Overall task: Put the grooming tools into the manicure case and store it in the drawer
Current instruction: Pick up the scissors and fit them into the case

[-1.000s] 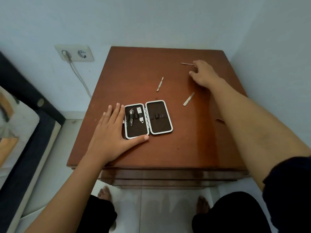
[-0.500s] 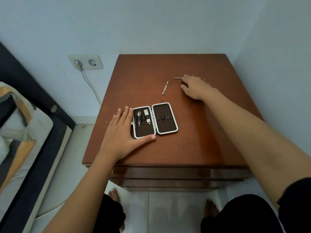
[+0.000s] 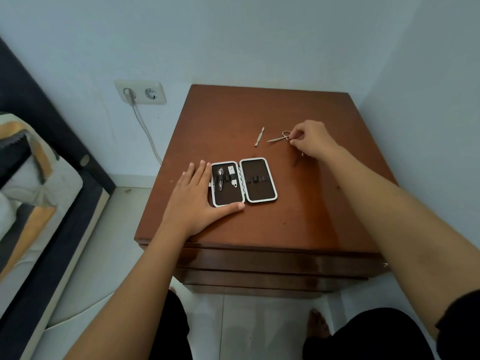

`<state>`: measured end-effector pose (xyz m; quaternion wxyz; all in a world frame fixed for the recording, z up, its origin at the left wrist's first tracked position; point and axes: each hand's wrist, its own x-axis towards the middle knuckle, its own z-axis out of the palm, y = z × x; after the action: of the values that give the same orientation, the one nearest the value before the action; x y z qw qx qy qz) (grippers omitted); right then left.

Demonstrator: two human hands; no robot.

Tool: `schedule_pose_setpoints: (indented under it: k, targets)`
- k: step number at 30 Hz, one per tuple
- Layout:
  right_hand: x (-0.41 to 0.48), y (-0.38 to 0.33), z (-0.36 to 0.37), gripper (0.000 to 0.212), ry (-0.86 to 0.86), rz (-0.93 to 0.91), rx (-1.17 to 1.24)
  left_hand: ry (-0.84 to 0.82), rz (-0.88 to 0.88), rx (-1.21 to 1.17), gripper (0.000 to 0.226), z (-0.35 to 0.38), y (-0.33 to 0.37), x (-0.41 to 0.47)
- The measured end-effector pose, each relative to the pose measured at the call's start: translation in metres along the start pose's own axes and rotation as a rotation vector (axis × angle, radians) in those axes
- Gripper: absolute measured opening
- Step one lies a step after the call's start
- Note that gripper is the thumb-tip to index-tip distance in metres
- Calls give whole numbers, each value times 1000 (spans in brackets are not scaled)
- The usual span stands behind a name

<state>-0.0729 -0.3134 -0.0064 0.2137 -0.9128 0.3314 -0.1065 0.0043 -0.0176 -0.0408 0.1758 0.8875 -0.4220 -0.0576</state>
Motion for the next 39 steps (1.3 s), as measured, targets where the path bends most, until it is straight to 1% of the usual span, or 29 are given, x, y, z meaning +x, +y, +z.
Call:
schedule_pose_setpoints:
  k: [3,5,7,11,14,16,18,20,22,24,25,27,30,35,39]
  targets:
    - [2,1,-4,18,-12,-21,30,9,3,1,124,1,0,1]
    - [6,-1,-7,21,-55,-23,11,12,4,0,124,2,-1,1]
    - [8,-3,-8,19,-80,-9,-14,16,7,4,122,2,-2,2]
    - [7,-8,-4,12,-42,70,-10,19,4,-3,122,3,-2,2]
    - [5,-16,0,17,-69,127,-87,18,4,-4,121,3,-2,2]
    - [0,-22,4,25,-89,141,-188,18,5,0,121,4,-2,2]
    - [-5,-25,9,33,-98,181,-193,19,7,-2,121,4,-3,2]
    - [-13,-26,12,34,-82,158,-154,20,23,-5,120,4,-3,2]
    - [-24,-29,14,26,-30,113,-69,13,45,6,117,3,-3,1]
    - [-41,-39,18,34,21,63,-15,1,60,20,113,2,-5,0]
    - [-52,-45,21,33,36,43,10,-6,64,25,112,2,-5,0]
    - [-77,-60,26,26,33,13,41,-18,67,26,111,1,-6,0]
    - [-110,-80,32,26,-12,-29,58,-33,82,11,112,1,-6,-1]
    - [-149,-92,38,22,-83,49,162,-54,103,-68,106,-2,-6,-5]
    - [-170,-98,36,25,-92,82,152,-97,113,-27,99,-2,-1,-15]
